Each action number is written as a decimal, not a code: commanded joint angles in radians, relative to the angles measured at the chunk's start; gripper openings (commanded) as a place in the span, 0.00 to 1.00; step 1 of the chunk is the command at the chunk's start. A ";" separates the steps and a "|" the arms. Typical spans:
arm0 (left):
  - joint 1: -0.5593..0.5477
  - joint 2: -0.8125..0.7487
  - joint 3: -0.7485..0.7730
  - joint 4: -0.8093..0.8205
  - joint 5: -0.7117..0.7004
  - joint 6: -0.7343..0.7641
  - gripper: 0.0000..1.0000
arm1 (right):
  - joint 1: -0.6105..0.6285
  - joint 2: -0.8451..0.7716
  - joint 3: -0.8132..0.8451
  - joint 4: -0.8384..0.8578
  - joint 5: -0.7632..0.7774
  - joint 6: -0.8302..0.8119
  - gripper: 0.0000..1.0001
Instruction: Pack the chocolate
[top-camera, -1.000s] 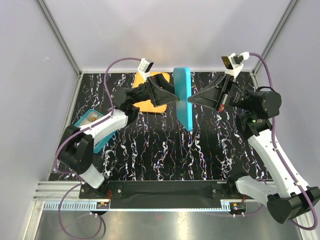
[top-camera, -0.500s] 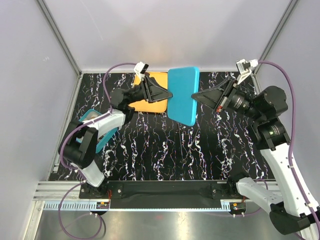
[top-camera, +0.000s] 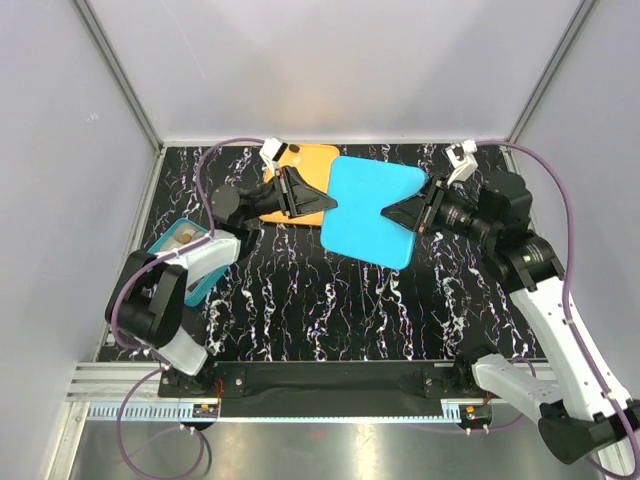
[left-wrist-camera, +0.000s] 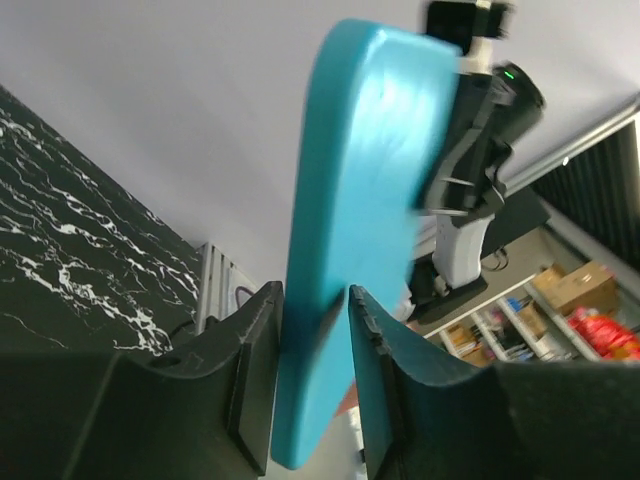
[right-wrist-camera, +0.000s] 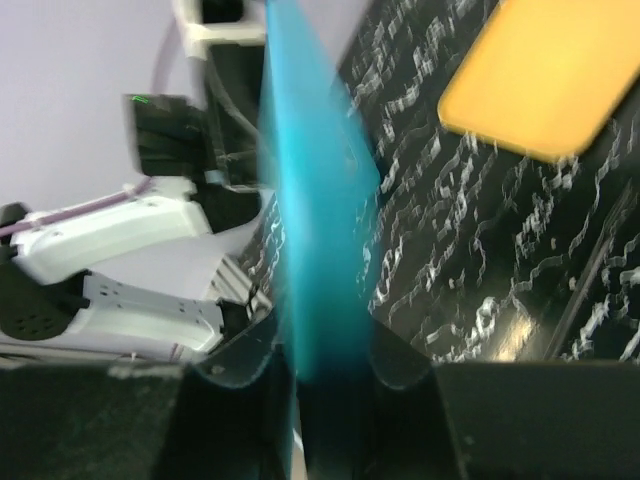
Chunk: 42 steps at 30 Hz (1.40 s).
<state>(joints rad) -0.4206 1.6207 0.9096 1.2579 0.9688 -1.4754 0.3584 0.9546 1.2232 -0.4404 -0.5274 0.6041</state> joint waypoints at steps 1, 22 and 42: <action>-0.006 -0.111 -0.008 0.031 0.025 0.131 0.22 | 0.008 0.030 -0.057 -0.054 0.020 -0.033 0.27; 0.189 -0.536 0.273 -1.779 -0.912 0.974 0.95 | 0.008 0.056 -0.215 0.327 -0.115 0.186 0.00; 0.672 -0.697 -0.012 -2.152 -1.361 0.591 0.73 | 0.007 -0.057 -0.383 0.347 -0.169 0.157 0.01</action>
<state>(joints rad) 0.2481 0.9501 0.8940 -0.8383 -0.2352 -0.7937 0.3656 0.9199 0.8455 -0.1455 -0.6670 0.7746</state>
